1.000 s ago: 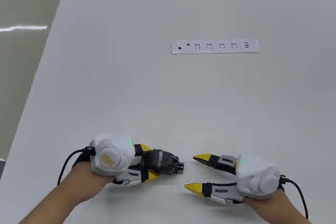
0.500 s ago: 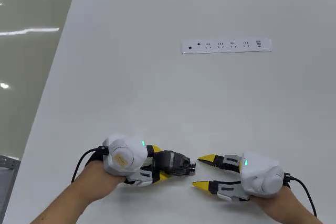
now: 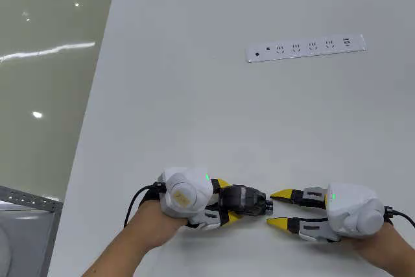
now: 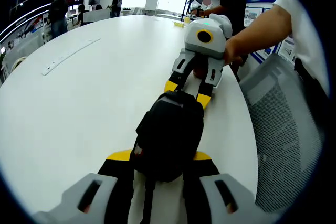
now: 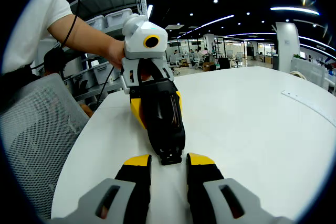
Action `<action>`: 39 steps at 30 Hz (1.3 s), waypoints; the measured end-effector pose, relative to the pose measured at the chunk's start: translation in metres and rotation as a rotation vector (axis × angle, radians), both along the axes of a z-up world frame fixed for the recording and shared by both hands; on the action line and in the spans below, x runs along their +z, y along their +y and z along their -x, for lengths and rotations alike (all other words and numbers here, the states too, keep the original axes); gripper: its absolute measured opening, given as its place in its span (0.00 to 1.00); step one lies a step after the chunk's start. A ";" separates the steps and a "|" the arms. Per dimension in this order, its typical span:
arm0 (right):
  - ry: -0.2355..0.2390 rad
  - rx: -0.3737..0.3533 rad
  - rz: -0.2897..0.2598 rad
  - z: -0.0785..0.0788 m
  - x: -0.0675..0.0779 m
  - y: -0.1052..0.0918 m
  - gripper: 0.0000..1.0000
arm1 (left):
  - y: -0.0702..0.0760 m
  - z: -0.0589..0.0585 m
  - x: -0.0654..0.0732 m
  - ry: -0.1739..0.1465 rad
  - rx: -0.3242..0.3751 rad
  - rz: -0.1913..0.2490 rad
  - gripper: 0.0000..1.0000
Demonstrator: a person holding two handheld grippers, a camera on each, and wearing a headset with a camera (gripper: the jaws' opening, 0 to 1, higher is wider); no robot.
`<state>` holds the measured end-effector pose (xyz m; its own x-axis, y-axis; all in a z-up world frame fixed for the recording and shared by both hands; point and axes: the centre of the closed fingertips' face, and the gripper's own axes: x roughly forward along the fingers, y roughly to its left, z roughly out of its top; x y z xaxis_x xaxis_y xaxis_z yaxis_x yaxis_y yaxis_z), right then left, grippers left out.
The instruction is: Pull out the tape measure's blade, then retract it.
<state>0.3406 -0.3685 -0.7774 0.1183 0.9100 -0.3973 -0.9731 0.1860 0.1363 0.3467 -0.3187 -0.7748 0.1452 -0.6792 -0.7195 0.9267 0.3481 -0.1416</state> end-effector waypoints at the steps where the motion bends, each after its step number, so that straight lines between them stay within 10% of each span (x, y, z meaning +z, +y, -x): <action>1: -0.002 0.002 -0.001 0.000 0.000 0.000 0.25 | 0.000 0.000 0.000 -0.001 -0.001 -0.001 0.32; 39: -0.018 0.016 -0.028 -0.002 -0.002 -0.001 0.12 | 0.000 0.000 -0.001 0.003 0.001 0.001 0.32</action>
